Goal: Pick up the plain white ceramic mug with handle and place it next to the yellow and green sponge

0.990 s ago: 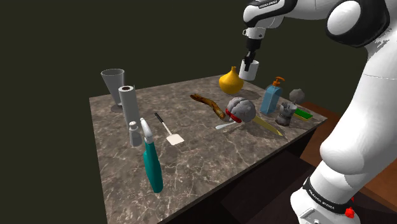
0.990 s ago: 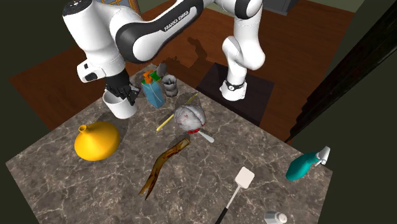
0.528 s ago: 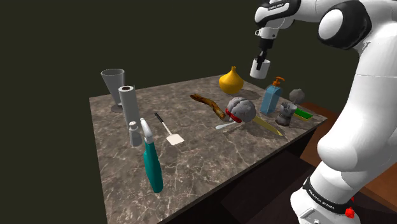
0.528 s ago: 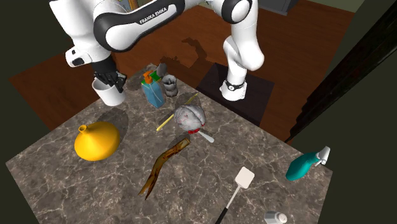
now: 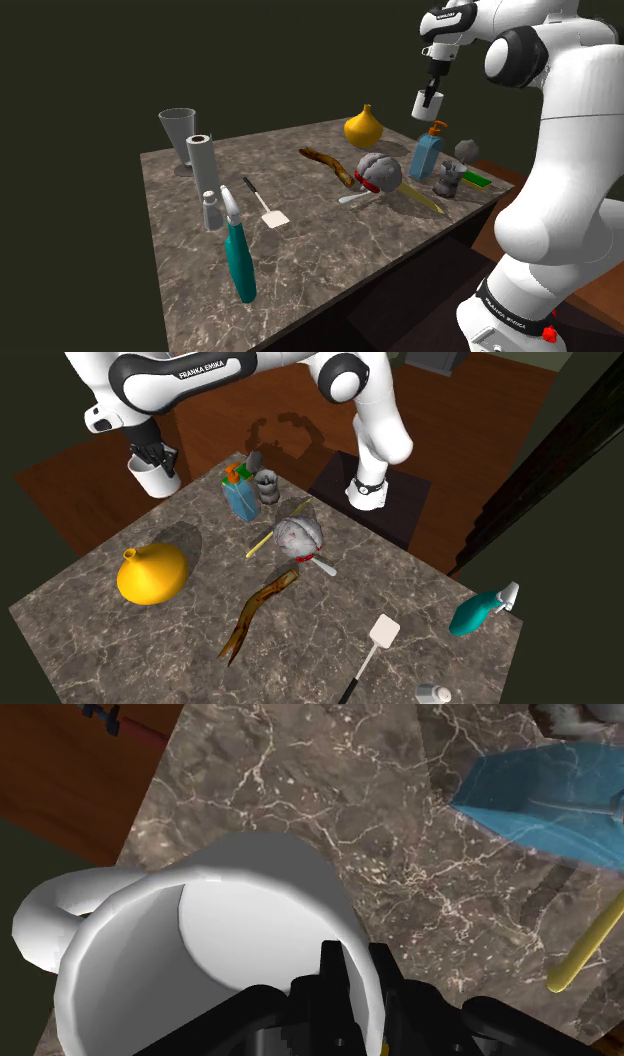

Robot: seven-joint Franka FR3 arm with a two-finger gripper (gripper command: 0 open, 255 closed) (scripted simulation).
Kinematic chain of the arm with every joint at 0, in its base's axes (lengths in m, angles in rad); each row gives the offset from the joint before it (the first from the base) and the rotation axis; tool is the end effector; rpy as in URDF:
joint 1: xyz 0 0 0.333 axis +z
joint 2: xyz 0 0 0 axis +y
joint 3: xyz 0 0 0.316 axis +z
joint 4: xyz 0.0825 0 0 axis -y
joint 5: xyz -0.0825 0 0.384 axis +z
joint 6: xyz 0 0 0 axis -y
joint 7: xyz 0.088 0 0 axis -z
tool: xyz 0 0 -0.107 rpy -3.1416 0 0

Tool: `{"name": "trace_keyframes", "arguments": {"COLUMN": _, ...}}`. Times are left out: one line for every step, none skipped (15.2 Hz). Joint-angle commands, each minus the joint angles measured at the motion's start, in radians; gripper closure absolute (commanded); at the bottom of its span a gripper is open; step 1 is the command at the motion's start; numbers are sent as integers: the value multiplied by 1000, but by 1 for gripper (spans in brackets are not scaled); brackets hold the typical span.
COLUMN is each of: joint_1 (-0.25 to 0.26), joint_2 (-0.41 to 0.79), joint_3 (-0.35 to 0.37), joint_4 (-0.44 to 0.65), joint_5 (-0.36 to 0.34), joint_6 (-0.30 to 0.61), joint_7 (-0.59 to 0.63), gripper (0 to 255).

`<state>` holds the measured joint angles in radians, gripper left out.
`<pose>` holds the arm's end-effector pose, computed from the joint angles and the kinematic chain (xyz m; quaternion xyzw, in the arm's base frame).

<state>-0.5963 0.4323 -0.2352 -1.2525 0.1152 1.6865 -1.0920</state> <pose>0.4932 -0.4755 0.5226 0.9909 0.1343 0.0105 0.0004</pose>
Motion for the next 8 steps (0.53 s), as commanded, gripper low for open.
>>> {"name": "trace_keyframes", "arguments": {"joint_1": -38, "joint_2": 40, "joint_3": -9, "joint_4": 63, "joint_5": 13, "joint_6": -24, "joint_7": -42, "gripper": 255}}
{"name": "trace_keyframes", "arguments": {"joint_1": -59, "joint_2": 71, "joint_3": -11, "joint_4": 110, "joint_5": 21, "joint_6": -41, "joint_7": -60, "gripper": 255}}
{"name": "trace_keyframes", "arguments": {"joint_1": -81, "joint_2": 104, "joint_3": -14, "joint_4": 162, "joint_5": 29, "joint_6": -61, "joint_7": -77, "gripper": 255}}
{"name": "trace_keyframes", "arguments": {"joint_1": -89, "joint_2": 117, "joint_3": -14, "joint_4": 182, "joint_5": 32, "joint_6": -69, "joint_7": -83, "gripper": 255}}
{"name": "trace_keyframes", "arguments": {"joint_1": -87, "joint_2": 112, "joint_3": -14, "joint_4": 161, "joint_5": 31, "joint_6": -53, "joint_7": -84, "gripper": 255}}
{"name": "trace_keyframes", "arguments": {"joint_1": -85, "joint_2": 108, "joint_3": -14, "joint_4": 141, "joint_5": 30, "joint_6": -37, "joint_7": -85, "gripper": 255}}
{"name": "trace_keyframes", "arguments": {"joint_1": -83, "joint_2": 105, "joint_3": -14, "joint_4": 122, "joint_5": 30, "joint_6": -21, "joint_7": -85, "gripper": 255}}
{"name": "trace_keyframes", "arguments": {"joint_1": -81, "joint_2": 102, "joint_3": -14, "joint_4": 104, "joint_5": 29, "joint_6": -6, "joint_7": -86, "gripper": 255}}
